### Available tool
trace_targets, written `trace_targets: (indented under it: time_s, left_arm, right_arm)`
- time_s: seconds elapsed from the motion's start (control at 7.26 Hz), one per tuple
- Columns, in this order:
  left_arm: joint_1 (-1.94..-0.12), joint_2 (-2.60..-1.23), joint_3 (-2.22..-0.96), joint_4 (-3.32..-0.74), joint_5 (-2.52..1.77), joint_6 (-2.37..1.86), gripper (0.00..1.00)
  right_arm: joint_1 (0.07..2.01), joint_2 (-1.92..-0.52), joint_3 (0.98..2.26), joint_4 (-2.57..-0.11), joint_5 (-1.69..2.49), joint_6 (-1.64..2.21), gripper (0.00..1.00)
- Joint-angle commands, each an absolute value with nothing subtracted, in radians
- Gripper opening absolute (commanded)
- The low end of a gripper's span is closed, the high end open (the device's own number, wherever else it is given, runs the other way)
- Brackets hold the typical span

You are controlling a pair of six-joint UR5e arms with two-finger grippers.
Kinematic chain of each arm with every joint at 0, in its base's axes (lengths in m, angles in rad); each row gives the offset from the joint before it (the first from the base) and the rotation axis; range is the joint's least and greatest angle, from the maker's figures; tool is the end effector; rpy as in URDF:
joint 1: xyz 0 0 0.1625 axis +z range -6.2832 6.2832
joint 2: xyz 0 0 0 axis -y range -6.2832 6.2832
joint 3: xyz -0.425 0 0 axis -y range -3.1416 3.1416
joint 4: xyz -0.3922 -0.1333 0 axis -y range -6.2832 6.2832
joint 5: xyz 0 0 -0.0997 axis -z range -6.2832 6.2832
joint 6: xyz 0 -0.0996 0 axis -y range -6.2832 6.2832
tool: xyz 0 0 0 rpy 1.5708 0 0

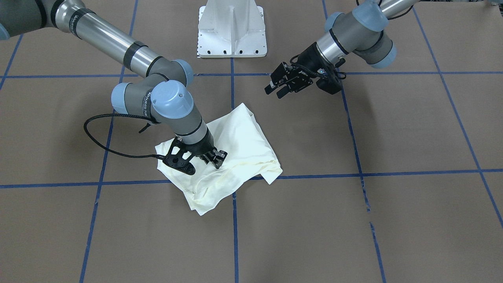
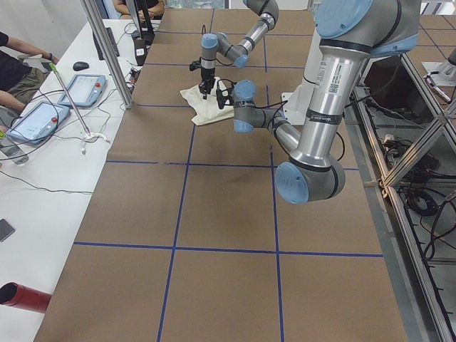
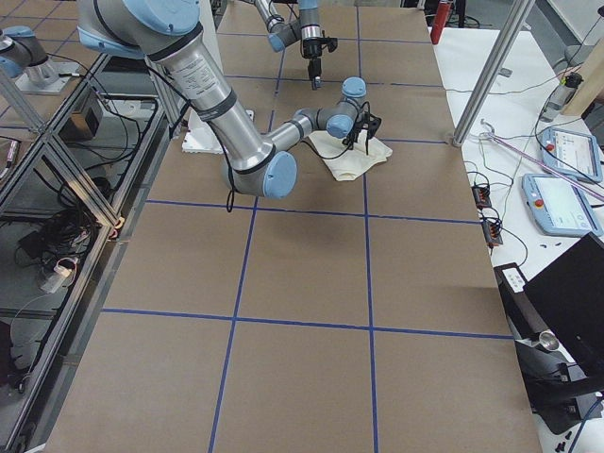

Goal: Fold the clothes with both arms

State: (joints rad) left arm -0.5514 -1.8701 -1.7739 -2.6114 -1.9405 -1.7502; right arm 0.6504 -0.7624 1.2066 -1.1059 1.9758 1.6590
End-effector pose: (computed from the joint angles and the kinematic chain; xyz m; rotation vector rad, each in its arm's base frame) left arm 0.4300 -0.3787 0.2827 -0.0061 1.5522 -0.2938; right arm -0.5757 -0.5562 0.2651 -0.1143 -0.9750 0.4952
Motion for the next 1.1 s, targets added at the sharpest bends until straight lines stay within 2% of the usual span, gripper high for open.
trace_targets:
  time_s: [0.0, 0.28, 0.96]
  left_arm:
    - [-0.552, -1.867, -1.775, -2.611, -1.940, -1.750, 0.62]
    - [-0.554, -1.865, -1.769, -2.611, -1.940, -1.750, 0.62]
    - [-0.557, -1.864, -1.787, -2.573, -1.940, -1.755, 0.62]
  right_arm:
    - [0.672, -0.640, 1.042, -1.104, 1.944, 1.620, 0.00]
    - [0.695, -0.606, 1.003, -1.101, 1.925, 1.608, 0.00]
    - [0.779, -0.638, 0.999, -1.183, 1.924, 1.643, 0.00]
